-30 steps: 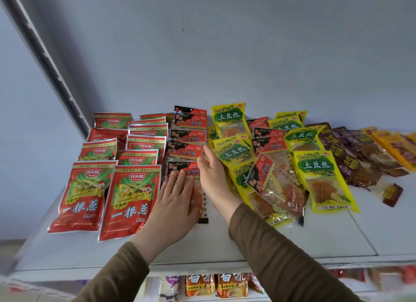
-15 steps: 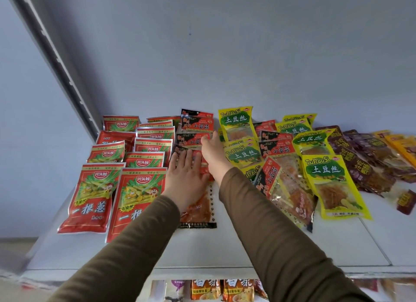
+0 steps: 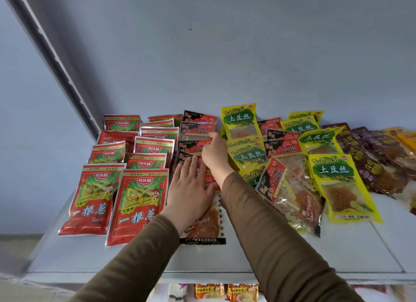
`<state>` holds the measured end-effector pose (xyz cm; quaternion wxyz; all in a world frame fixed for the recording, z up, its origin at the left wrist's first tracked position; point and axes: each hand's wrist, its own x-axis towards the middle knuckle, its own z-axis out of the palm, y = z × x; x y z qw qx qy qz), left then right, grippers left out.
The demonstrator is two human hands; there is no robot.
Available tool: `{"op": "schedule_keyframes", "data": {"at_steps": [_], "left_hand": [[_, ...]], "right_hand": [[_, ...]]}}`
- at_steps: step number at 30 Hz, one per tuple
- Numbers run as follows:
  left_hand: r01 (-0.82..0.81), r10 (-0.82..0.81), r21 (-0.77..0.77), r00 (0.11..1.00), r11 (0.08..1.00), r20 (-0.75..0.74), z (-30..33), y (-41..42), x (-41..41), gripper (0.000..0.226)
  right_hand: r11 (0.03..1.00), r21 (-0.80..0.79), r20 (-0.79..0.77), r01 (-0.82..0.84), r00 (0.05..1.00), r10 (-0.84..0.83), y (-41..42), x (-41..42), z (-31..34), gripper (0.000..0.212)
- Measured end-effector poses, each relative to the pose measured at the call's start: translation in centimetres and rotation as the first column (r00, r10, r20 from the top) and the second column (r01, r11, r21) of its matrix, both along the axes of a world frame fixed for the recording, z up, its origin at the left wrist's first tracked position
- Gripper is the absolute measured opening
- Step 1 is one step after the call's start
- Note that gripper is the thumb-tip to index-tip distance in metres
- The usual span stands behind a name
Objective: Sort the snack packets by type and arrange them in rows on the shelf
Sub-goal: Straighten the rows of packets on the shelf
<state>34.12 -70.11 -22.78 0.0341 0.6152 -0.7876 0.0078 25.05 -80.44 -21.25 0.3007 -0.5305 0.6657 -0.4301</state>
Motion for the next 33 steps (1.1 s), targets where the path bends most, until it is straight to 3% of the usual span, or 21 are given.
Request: {"op": "schedule_keyframes", "data": {"at_steps": [3, 10, 13, 15, 17, 19, 21, 25, 27, 29, 31, 33], "left_hand": [[-0.002, 0.001, -0.008, 1.0, 1.0, -0.017, -0.1, -0.1, 0.1, 0.077], [0.008, -0.009, -0.03, 0.999, 1.0, -0.041, -0.5, 0.7, 0.1, 0.078], [0.0, 0.0, -0.013, 0.998, 1.0, -0.058, -0.4, 0.9, 0.0, 0.077], [-0.004, 0.004, -0.009, 0.998, 1.0, -0.058, -0.4, 0.9, 0.0, 0.077], [-0.006, 0.005, -0.011, 0.998, 1.0, -0.061, -0.5, 1.0, 0.2, 0.077], [-0.009, 0.008, -0.009, 0.998, 1.0, -0.066, -0.6, 1.1, 0.5, 0.077], [-0.013, 0.013, -0.004, 0.998, 1.0, -0.068, -0.7, 1.1, 0.8, 0.077], [-0.016, 0.017, 0.008, 0.997, 1.0, -0.069, -0.8, 1.1, 0.9, 0.077], [-0.016, 0.017, 0.012, 0.997, 1.0, -0.073, -0.7, 1.1, 0.9, 0.077], [-0.014, 0.015, 0.014, 0.997, 1.0, -0.074, -0.8, 1.1, 0.9, 0.077], [-0.011, 0.012, 0.016, 0.997, 1.0, -0.072, -0.8, 1.1, 0.9, 0.077], [-0.006, 0.007, 0.017, 0.998, 1.0, -0.065, -0.7, 1.1, 0.9, 0.077]], "right_hand": [[0.999, 0.002, -0.068, -0.034, 0.997, 0.034, 0.1, -0.3, -0.1, 0.044], [0.998, -0.008, -0.126, -0.069, 0.99, 0.068, 0.4, -1.8, -0.4, 0.026], [0.998, -0.012, -0.134, -0.066, 0.989, 0.064, 0.6, -1.6, -0.5, 0.037], [0.999, -0.031, -0.04, -0.042, 0.998, 0.041, 0.6, -1.2, -0.5, 0.047], [0.999, 0.018, 0.184, -0.03, 0.983, 0.027, 0.5, -0.7, -0.2, 0.044], [0.994, 0.11, 0.446, -0.023, 0.895, -0.029, 0.1, -0.3, 0.4, 0.037], [0.981, 0.194, 0.584, -0.015, 0.806, -0.103, -0.6, -0.3, 1.1, 0.034], [0.953, 0.303, 0.674, -0.021, 0.711, -0.199, -2.7, -0.8, 1.9, 0.038], [0.943, 0.328, 0.7, -0.061, 0.686, -0.199, -3.5, -0.5, 1.7, 0.03], [0.945, 0.314, 0.645, -0.09, 0.751, -0.142, -4.2, -0.2, 1.2, 0.014], [0.957, 0.272, 0.447, -0.097, 0.894, -0.037, -4.9, -0.4, 0.9, 0.022], [0.969, 0.222, 0.213, -0.112, 0.975, 0.064, -5.5, -0.8, 0.7, 0.033]]}}
